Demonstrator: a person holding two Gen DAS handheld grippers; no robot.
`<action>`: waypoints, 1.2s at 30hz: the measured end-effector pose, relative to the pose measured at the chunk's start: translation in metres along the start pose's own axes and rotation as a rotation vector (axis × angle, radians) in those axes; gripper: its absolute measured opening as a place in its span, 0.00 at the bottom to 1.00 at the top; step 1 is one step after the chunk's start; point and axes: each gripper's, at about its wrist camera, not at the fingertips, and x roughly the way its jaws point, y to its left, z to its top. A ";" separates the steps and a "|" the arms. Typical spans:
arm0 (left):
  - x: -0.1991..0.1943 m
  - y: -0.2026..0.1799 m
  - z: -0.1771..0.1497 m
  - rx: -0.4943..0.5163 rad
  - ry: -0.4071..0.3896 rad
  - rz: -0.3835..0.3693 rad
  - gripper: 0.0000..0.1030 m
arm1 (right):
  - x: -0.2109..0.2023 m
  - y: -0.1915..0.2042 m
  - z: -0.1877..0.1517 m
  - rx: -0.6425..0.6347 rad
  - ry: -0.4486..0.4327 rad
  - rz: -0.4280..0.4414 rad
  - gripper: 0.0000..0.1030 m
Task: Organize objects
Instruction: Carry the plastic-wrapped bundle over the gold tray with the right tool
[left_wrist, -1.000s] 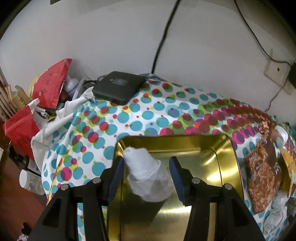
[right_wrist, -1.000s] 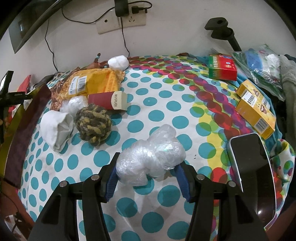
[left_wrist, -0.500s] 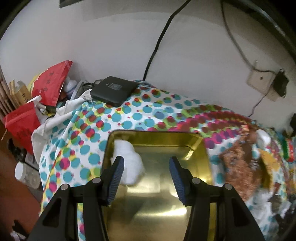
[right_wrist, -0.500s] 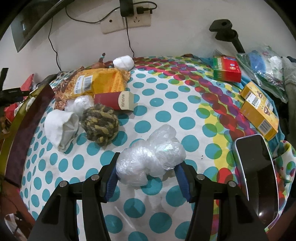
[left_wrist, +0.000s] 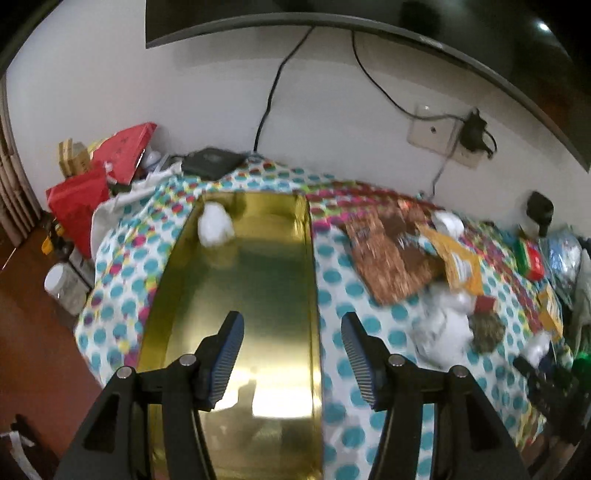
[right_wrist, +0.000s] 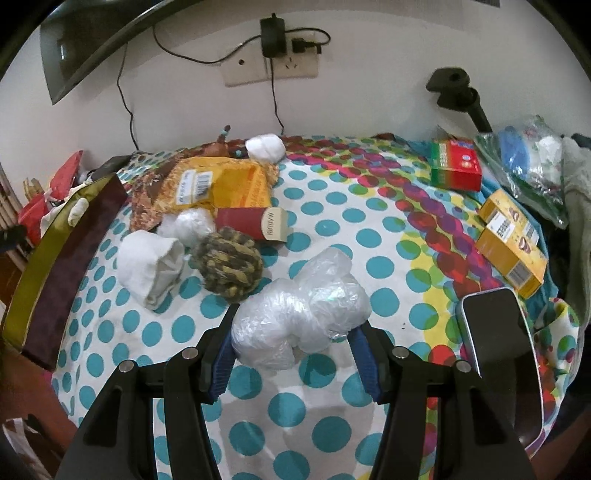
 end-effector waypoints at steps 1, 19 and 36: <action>-0.003 -0.002 -0.007 -0.002 0.005 -0.010 0.55 | -0.002 0.002 0.001 -0.001 -0.003 0.005 0.51; -0.056 0.035 -0.083 -0.118 -0.004 0.046 0.55 | -0.048 0.112 0.054 -0.207 -0.111 0.155 0.51; -0.081 0.147 -0.103 -0.313 -0.043 0.147 0.55 | 0.021 0.307 0.134 -0.395 -0.047 0.264 0.51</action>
